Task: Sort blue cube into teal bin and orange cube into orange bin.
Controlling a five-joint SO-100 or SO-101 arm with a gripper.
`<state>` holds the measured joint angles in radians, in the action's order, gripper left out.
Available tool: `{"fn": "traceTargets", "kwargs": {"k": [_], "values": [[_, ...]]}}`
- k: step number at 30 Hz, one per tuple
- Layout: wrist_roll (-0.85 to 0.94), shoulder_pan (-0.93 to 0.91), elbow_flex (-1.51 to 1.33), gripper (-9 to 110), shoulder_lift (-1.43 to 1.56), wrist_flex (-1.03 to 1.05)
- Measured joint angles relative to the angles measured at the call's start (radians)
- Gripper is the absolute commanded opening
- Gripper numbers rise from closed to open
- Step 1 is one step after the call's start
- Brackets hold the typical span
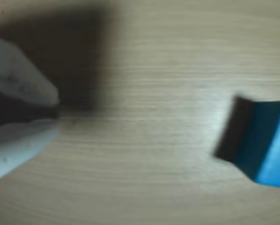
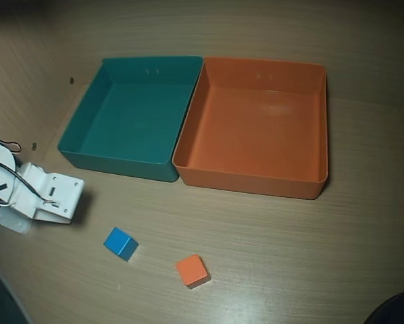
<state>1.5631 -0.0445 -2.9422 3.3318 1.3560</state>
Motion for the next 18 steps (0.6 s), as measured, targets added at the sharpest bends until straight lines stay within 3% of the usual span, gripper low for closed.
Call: {"fn": "traceTargets", "kwargs": {"k": [7, 18], "values": [[0.0, 0.0, 0.244, 32, -0.264, 0.0], [0.0, 0.0, 0.767, 33, -0.874, 0.0]]}}
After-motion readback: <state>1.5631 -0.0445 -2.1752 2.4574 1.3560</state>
